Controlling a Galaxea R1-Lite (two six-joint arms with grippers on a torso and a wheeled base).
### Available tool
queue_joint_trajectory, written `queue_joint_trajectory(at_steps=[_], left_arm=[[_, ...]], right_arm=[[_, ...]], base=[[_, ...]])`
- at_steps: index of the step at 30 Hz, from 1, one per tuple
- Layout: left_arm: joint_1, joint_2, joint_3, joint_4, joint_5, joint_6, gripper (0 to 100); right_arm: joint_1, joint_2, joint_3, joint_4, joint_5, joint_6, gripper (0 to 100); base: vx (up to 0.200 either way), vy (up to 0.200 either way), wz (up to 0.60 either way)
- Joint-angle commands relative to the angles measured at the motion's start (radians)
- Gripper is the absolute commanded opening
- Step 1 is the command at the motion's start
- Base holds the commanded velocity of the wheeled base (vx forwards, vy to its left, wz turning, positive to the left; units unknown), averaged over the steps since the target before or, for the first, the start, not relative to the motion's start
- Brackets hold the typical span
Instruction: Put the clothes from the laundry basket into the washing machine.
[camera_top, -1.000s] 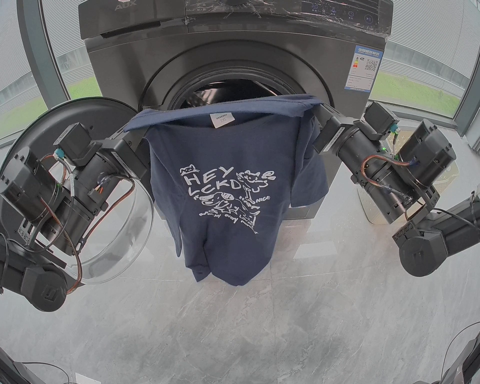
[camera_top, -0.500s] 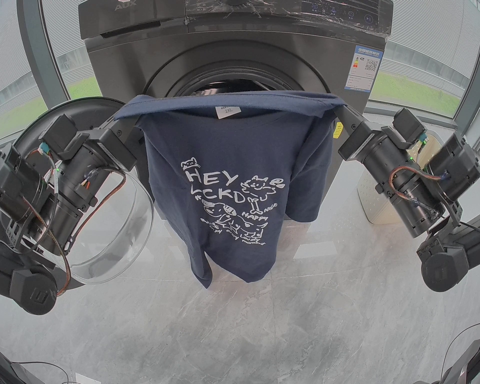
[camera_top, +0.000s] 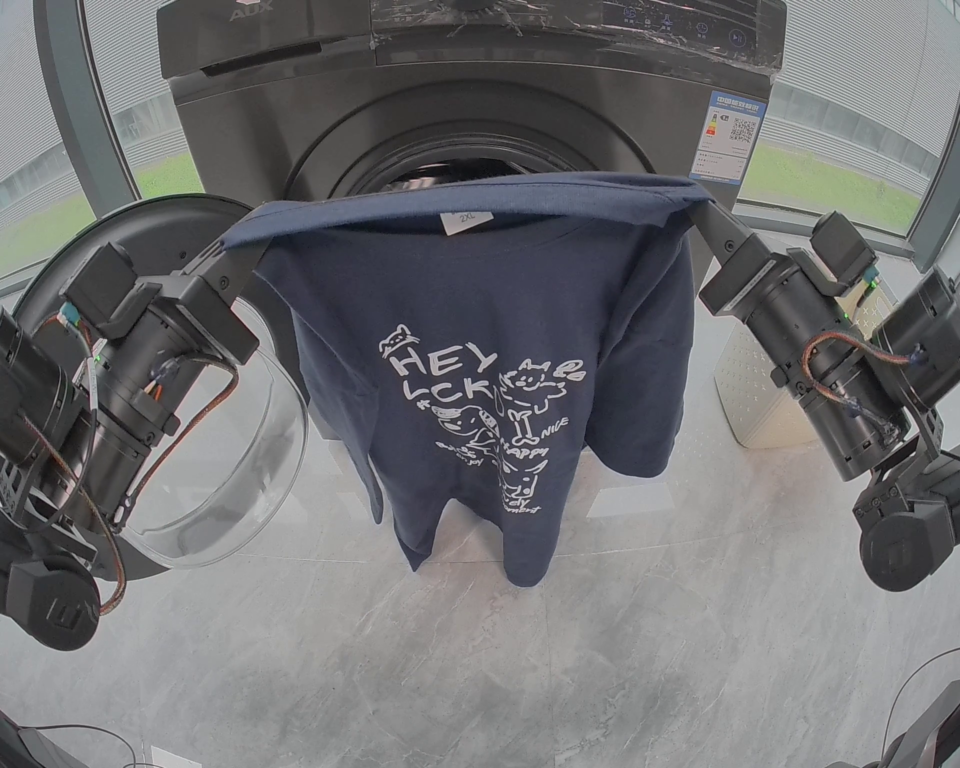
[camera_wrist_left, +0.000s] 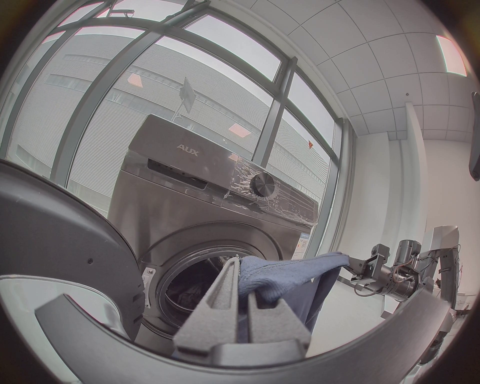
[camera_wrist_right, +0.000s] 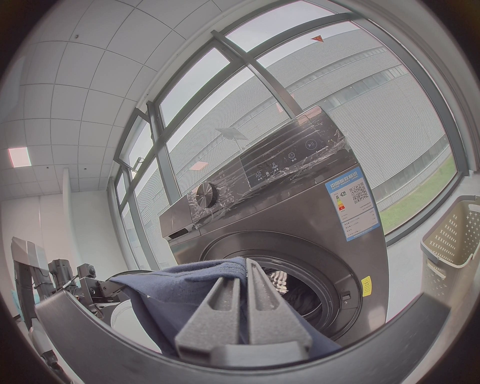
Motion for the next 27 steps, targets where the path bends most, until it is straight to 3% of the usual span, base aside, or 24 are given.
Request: queue_joint_trajectory(at_steps=[1, 5, 10, 14, 15, 17, 22, 27], left_arm=[[-0.009, -0.001, 0.003, 0.002, -0.003, 0.000, 0], [-0.020, 0.027, 0.010, -0.003, 0.000, 0.001, 0], [-0.112, 0.044, 0.077, -0.012, 0.007, 0.009, 0], [-0.109, 0.068, 0.059, -0.015, -0.009, 0.006, 0], [-0.109, 0.068, 0.057, -0.015, -0.009, 0.004, 0], [-0.106, 0.091, 0.033, -0.012, -0.019, -0.003, 0], [-0.123, 0.151, -0.038, -0.008, -0.012, 0.007, 0], [-0.155, 0.183, -0.095, -0.001, -0.005, 0.009, 0]], right_arm=[[-0.010, -0.010, 0.008, -0.001, 0.002, 0.000, 0], [-0.001, -0.014, 0.018, -0.001, 0.002, 0.000, 0], [0.054, -0.005, 0.077, -0.002, 0.002, 0.014, 0], [0.067, 0.038, 0.084, -0.007, 0.005, 0.037, 0], [0.067, 0.041, 0.084, -0.007, 0.005, 0.037, 100], [0.073, 0.104, 0.090, -0.007, 0.009, 0.037, 100], [0.176, 0.226, 0.156, -0.030, 0.009, 0.040, 100], [0.196, 0.338, 0.143, -0.034, 0.017, 0.031, 100]], base=[[0.000, 0.000, 0.00], [0.000, 0.000, 0.00], [0.000, 0.000, 0.00], [0.000, 0.000, 0.00], [0.000, 0.000, 0.00], [0.000, 0.000, 0.00], [0.000, 0.000, 0.00], [0.000, 0.000, 0.00]])
